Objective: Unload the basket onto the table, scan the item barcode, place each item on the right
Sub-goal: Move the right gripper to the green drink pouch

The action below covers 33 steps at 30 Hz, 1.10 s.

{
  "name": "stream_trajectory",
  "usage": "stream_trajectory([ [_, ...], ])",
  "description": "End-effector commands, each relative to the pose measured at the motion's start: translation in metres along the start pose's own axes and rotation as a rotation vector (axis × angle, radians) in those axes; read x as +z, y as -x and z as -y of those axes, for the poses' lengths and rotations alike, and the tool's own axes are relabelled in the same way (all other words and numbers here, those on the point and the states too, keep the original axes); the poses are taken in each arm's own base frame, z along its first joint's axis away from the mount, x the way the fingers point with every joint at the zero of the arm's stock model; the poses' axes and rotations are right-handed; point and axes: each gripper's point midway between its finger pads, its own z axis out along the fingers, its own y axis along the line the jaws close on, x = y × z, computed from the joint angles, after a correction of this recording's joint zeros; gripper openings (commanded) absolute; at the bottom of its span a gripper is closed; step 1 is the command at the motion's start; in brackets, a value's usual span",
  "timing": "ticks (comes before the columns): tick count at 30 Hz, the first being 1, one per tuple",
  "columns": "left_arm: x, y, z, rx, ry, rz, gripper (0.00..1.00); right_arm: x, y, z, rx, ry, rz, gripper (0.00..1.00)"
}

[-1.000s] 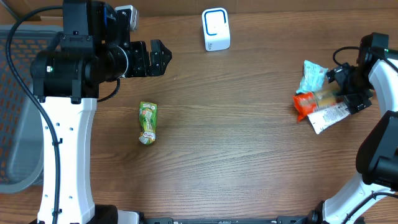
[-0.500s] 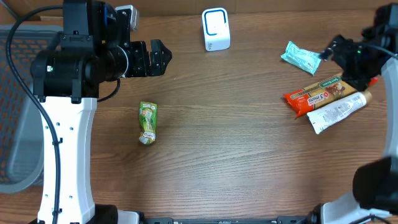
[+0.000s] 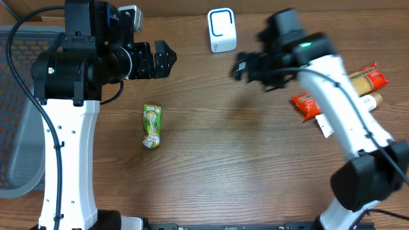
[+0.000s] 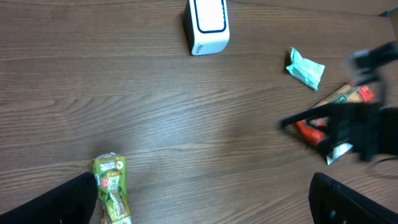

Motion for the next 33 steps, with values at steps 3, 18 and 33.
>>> stream_trajectory([
  [3, 0.002, 0.002, -0.002, -0.003, -0.001, 0.0, 1.0, 0.052, -0.032, -0.048, -0.114, 0.031, -0.086, 1.0],
  [18, 0.002, 0.002, -0.002, -0.003, -0.001, 0.0, 1.0, 0.166, -0.11, -0.158, -0.524, 0.078, -0.049, 1.0],
  [33, 0.002, 0.002, -0.001, -0.003, -0.001, 0.0, 1.0, 0.232, -0.136, -0.17, -0.602, 0.068, -0.014, 1.0],
])
